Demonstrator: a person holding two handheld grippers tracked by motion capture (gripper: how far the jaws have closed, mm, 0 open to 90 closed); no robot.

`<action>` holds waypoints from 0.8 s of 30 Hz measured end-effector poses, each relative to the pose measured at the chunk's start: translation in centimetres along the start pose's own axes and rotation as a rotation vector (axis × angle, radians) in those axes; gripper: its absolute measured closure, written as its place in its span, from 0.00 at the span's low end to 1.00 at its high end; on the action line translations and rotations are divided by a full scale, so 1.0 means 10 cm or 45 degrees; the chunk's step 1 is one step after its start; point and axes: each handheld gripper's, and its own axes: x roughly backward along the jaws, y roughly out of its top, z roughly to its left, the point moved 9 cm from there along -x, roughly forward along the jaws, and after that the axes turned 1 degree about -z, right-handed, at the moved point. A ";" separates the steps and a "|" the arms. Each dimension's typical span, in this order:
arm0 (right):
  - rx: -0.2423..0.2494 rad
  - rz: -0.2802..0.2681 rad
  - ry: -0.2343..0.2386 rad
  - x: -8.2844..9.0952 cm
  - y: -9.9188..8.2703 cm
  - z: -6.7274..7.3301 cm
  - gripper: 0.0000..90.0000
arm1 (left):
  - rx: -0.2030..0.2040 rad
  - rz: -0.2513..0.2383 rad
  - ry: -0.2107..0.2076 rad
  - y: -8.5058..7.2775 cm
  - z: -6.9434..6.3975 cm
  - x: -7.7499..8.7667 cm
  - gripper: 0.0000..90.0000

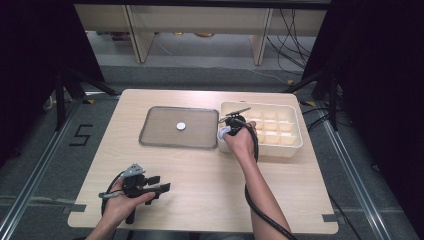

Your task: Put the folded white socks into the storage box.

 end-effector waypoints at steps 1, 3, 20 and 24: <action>0.029 -0.040 0.007 -0.01 0.03 -0.02 0.88 | 0.004 -0.002 0.003 0.00 0.00 0.00 0.45; 0.005 -0.064 0.021 0.03 0.04 -0.02 0.81 | 0.004 -0.003 0.007 0.01 0.02 0.00 0.45; 0.000 -0.180 0.042 0.20 0.08 -0.04 0.58 | 0.006 -0.011 0.006 0.01 0.01 0.00 0.45; 0.017 -0.217 0.069 0.24 0.06 -0.05 0.55 | 0.008 -0.014 0.014 0.01 0.03 0.01 0.45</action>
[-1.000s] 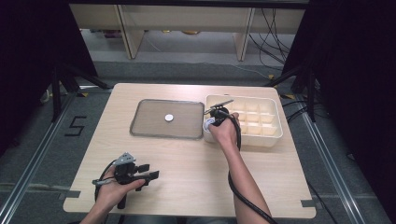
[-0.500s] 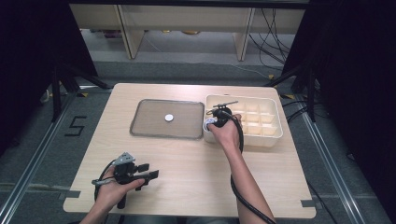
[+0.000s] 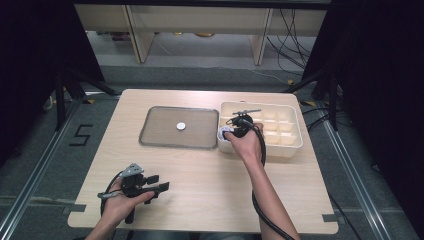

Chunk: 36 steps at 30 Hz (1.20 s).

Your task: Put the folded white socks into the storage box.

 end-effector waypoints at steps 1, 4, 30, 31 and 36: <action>0.016 -0.007 -0.006 0.01 -0.01 -0.02 0.55 | 0.001 -0.001 0.001 0.00 0.00 0.00 0.45; -0.003 -0.017 0.002 0.06 -0.01 -0.02 0.54 | 0.002 -0.002 0.001 0.00 0.00 0.00 0.45; 0.073 -0.120 0.029 0.48 -0.26 0.03 0.49 | -0.010 -0.038 0.017 0.02 0.03 0.01 0.44; 0.077 -0.113 0.022 0.51 -0.28 0.02 0.49 | -0.017 -0.034 0.020 0.02 0.02 0.01 0.44; 0.088 -0.132 0.043 0.58 -0.36 0.02 0.48 | -0.022 -0.051 0.014 0.03 0.02 0.02 0.44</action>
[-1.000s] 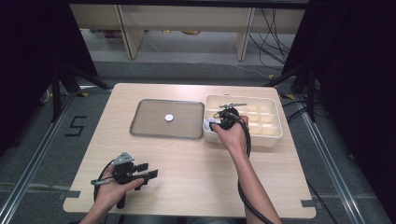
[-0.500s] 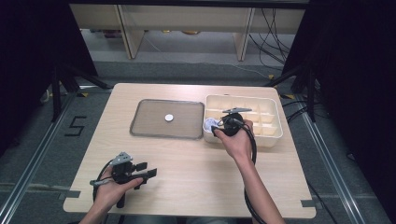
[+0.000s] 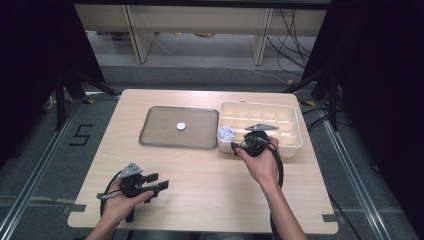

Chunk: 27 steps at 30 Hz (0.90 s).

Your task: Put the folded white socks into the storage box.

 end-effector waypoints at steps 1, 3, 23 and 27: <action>0.000 0.003 0.002 0.02 -0.03 0.00 0.48 | 0.004 0.006 -0.002 0.00 0.00 0.00 0.44; 0.009 0.007 -0.008 0.05 -0.08 -0.03 0.48 | 0.002 0.004 0.002 0.00 0.01 0.00 0.44; -0.019 -0.030 -0.046 0.34 -0.46 -0.20 0.48 | -0.012 -0.026 0.020 0.01 0.03 -0.01 0.44; -0.020 -0.038 -0.040 0.38 -0.54 -0.22 0.48 | -0.011 -0.040 0.019 0.02 0.03 -0.01 0.44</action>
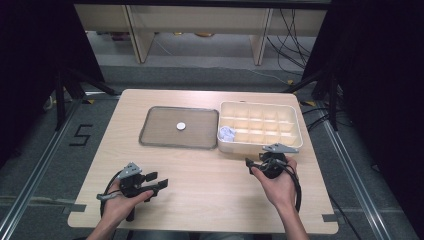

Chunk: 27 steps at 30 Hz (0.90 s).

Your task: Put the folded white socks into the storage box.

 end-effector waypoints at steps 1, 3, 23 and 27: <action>0.004 -0.001 -0.005 0.01 -0.02 -0.02 0.48 | -0.003 -0.003 0.004 0.00 0.01 0.00 0.44; -0.007 0.006 -0.024 0.03 -0.07 -0.05 0.48 | -0.011 -0.008 0.003 0.01 0.02 0.01 0.44; -0.034 -0.045 -0.027 0.18 -0.49 -0.24 0.46 | -0.028 -0.032 0.024 0.02 0.05 0.00 0.44; -0.103 -0.045 -0.037 0.21 -0.58 -0.24 0.46 | -0.031 -0.035 0.028 0.02 0.06 0.00 0.44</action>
